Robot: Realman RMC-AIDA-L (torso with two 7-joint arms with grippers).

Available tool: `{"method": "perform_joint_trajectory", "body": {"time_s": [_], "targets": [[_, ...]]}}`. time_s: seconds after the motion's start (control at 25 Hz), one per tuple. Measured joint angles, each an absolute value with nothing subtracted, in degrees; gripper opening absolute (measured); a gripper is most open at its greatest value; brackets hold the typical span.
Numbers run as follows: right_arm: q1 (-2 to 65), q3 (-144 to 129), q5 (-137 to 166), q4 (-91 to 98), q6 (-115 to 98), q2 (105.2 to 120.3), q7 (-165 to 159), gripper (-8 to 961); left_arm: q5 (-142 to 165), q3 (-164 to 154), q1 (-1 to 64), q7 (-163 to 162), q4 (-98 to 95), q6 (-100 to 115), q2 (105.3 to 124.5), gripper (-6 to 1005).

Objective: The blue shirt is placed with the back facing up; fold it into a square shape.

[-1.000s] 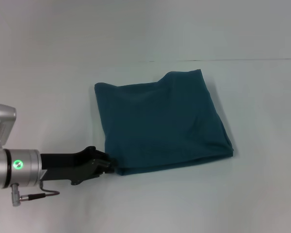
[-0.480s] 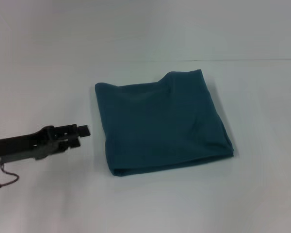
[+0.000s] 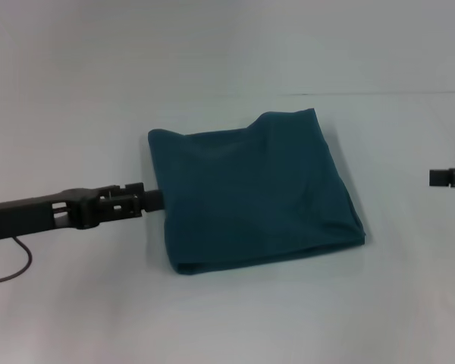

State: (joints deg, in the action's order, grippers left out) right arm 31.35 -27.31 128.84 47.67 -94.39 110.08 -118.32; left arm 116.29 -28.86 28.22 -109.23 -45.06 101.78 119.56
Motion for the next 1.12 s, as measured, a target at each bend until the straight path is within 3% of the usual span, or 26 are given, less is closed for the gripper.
{"method": "perform_joint_trajectory", "body": {"time_s": [0.24, 0.52, 0.84, 1.12], "targets": [[31.9, -27.5, 127.5, 46.3, -94.5, 111.46, -115.1, 808, 117.0, -31.7, 29.5, -109.1, -45.3, 101.7, 118.81, 909], [35.0, -31.9, 127.7, 45.8, -93.9, 114.41, -109.8, 807, 124.9, -37.1, 35.8, -109.0, -45.9, 102.6, 116.33, 906], [38.5, -42.4, 127.7, 43.5, -93.7, 116.77, -104.0, 804, 128.0, -43.0, 40.7, -108.4, -46.2, 102.3, 115.28, 904], [41.0, -48.6, 127.9, 43.7, -92.7, 117.26, -105.0, 804, 130.0, -45.2, 42.1, -108.0, -45.9, 101.9, 115.54, 905]]}}
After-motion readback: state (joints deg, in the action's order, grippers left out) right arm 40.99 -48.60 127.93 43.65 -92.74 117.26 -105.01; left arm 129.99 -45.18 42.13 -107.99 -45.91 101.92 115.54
